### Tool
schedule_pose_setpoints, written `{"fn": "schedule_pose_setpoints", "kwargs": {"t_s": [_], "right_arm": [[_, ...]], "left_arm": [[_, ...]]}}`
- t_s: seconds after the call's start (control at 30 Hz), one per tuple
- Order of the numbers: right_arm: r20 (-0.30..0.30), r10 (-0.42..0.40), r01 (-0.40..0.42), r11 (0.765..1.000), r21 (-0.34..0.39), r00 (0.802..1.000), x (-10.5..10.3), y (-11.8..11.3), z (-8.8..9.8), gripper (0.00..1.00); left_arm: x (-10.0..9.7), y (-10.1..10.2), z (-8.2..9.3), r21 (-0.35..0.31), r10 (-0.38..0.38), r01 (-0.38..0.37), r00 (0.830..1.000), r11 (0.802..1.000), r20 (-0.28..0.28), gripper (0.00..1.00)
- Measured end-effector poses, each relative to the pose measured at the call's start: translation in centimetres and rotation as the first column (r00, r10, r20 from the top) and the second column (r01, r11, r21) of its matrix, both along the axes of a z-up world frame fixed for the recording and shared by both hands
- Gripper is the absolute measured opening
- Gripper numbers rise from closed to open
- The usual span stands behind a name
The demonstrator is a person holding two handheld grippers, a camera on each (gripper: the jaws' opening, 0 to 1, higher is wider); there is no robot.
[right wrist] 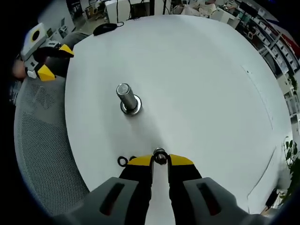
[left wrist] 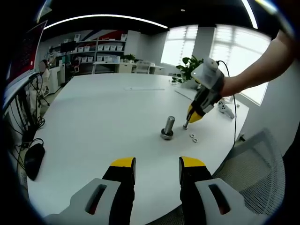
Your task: Place the washer onto the threaded stud by aligning its center hole with the stud, sliding it down to the base, and recovering from edge contact or off-axis alignment until the washer reaches the visible bottom stop.
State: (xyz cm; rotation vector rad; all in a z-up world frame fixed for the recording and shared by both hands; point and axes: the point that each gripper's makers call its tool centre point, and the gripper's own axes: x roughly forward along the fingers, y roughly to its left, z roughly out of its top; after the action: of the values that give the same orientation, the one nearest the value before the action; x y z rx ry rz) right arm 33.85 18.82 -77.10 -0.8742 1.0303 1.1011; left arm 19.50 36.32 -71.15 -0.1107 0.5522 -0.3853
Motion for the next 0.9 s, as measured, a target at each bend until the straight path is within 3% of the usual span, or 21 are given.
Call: {"fn": "schedule_pose_setpoints", "kwargs": {"t_s": [0.67,0.9], "right_arm": [[-0.035,-0.012,0.011,0.999,-0.04,0.999,-0.1,-0.5,-2.0,0.14],[-0.042,-0.044,0.043,0.999,-0.026,0.998,0.0,-0.7,-1.8,0.15]], "left_arm": [[0.0,0.0,0.0,0.003,0.001,-0.001,1.0,1.0,0.002,0.36],[0.1,0.0,0.0,0.004,-0.001,0.001,1.0,1.0,0.004,0.36]]}}
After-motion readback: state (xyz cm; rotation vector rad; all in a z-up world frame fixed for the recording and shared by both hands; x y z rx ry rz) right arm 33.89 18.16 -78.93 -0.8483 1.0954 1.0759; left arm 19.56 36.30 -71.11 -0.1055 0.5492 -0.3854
